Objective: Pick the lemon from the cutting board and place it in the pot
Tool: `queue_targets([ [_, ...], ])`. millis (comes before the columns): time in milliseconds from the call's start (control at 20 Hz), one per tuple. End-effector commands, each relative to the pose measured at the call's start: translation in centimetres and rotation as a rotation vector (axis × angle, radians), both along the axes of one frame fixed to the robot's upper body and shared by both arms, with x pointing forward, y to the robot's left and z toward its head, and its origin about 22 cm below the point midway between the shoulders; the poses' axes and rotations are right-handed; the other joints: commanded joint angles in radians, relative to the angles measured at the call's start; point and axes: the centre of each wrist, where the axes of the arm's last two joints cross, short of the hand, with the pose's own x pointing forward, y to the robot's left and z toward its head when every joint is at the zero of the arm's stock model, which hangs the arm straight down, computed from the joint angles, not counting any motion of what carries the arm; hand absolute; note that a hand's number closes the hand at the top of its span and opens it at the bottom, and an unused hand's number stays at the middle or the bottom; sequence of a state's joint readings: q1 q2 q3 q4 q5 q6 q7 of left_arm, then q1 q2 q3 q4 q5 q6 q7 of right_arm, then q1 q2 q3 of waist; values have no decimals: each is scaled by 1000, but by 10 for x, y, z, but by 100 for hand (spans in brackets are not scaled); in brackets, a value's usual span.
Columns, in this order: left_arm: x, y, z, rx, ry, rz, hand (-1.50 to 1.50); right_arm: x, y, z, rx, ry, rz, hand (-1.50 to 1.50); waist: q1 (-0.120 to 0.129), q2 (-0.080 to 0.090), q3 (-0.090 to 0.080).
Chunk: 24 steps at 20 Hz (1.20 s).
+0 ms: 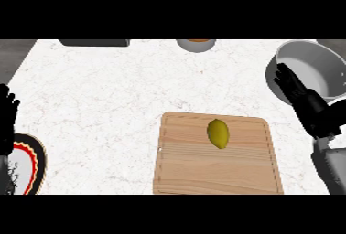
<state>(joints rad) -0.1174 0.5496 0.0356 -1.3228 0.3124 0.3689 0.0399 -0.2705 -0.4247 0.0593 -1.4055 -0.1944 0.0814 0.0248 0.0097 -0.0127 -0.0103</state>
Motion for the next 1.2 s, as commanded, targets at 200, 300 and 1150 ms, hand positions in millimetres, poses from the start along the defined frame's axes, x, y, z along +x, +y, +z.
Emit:
queue_targets([
  [200, 34, -64, 48, -62, -277, -311, 0, 43, 26, 62, 226, -198, 541, 150, 40, 25, 15],
  [300, 34, -72, 42, -91, -241, -331, 0, 34, 1, 135, -374, -351, 460, 150, 6, -6, -5],
  [1150, 38, -111, 36, -163, -281, -419, 0, 57, -58, 62, -574, -421, 794, -150, 12, 18, 11],
])
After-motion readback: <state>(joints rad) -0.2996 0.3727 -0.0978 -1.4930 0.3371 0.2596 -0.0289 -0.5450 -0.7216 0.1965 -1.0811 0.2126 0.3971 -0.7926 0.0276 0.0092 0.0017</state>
